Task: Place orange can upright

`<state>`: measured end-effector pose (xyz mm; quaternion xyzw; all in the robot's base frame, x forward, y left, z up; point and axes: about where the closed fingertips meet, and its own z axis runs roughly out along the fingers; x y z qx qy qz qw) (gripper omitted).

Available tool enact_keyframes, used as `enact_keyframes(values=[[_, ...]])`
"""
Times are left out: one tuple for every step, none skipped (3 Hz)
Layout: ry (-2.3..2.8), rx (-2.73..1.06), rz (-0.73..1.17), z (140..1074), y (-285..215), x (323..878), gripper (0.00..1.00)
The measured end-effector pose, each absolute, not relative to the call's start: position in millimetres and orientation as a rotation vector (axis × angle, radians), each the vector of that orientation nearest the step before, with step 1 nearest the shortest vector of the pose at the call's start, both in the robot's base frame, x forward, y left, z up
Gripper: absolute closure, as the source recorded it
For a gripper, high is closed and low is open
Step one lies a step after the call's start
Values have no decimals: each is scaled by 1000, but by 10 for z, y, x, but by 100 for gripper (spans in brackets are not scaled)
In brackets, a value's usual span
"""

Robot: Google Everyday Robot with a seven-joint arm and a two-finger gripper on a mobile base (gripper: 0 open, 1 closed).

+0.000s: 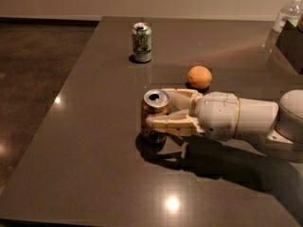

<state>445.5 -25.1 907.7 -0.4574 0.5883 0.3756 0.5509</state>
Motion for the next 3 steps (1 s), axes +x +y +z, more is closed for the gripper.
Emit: enact_keyframes(values=[[1382, -1086, 887, 9109, -221, 4443, 22], [1378, -1093, 885, 9130, -193, 4431, 0], [1377, -1093, 885, 9130, -193, 4430, 0]])
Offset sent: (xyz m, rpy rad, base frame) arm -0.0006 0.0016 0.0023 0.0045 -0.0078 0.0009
